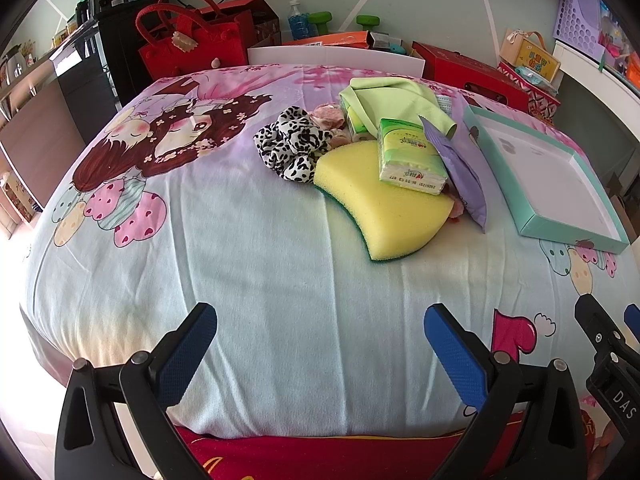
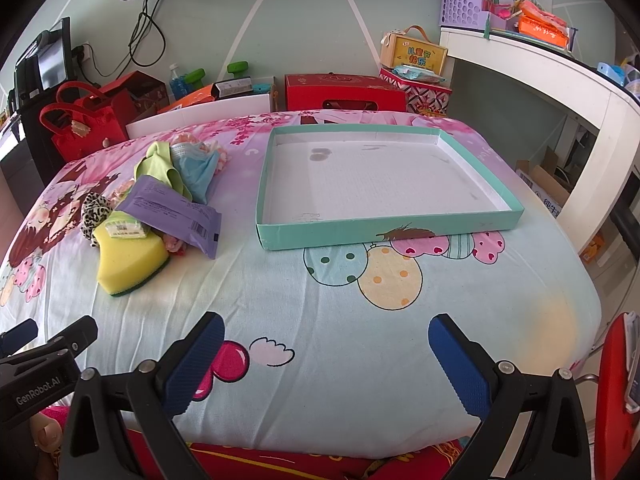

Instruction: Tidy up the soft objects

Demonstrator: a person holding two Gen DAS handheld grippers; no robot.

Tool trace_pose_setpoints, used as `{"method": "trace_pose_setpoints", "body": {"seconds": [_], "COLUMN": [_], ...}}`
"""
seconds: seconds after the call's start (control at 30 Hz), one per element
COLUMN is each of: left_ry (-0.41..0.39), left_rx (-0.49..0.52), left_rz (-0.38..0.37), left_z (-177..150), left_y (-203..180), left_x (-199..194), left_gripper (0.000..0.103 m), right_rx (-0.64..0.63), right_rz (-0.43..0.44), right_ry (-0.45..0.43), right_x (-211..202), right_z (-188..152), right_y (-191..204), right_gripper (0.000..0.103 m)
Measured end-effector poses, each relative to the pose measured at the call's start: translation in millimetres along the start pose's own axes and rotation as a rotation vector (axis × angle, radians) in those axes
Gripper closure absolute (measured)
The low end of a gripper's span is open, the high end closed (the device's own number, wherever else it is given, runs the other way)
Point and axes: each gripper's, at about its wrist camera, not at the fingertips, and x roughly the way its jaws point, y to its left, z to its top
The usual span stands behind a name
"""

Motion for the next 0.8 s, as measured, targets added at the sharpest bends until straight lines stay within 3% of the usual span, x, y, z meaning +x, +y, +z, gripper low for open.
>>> {"method": "trace_pose_setpoints", "body": {"seconds": [0.8], "left_ry": [0.000], "left_rx": [-0.008], "left_rz": [-0.002], "left_z": [0.2], "left_y": [1.4], "left_x": [-0.4], "left_gripper": [0.000], "right_rx": [0.001], "right_rz": [0.000], "right_ry": [0.005], "right_x": [-0.4], "right_z": [0.2], "right_y": [-0.4], "right_gripper": [0.000]}}
